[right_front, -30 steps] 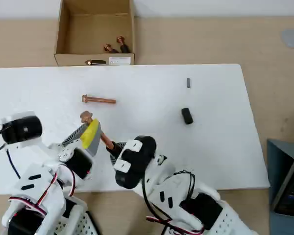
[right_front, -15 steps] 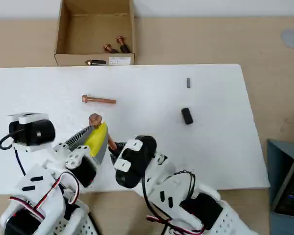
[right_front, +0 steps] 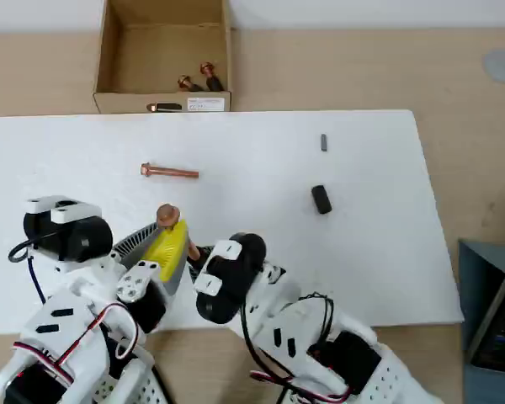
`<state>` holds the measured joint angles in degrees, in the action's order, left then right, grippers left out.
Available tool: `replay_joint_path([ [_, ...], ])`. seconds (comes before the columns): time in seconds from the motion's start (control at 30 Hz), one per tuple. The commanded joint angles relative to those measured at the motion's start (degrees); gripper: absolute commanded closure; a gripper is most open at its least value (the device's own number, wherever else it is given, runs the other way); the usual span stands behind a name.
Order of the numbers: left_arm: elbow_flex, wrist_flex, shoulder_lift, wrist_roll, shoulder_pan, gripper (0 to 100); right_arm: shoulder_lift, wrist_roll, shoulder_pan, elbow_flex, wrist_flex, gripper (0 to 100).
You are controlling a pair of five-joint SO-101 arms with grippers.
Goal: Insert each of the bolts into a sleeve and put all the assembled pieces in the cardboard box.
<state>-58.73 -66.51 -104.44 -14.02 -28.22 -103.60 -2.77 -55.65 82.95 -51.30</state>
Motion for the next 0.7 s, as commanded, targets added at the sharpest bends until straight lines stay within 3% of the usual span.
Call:
replay_joint_path([
  [0.0, 2.64, 0.18, -0.13, 0.35, -0.70, 100, -6.29, -0.09, -0.48, -1.63, 1.58, 98.9],
  [0.23, 2.37, 4.48, -0.13, 2.73, 4.04, 100, -6.29, -0.26, -0.48, -1.63, 1.49, 98.9],
  [0.67, 2.37, 3.16, -0.13, 2.99, 3.87, 100, -6.29, -0.26, -0.48, -1.54, 1.49, 98.9],
])
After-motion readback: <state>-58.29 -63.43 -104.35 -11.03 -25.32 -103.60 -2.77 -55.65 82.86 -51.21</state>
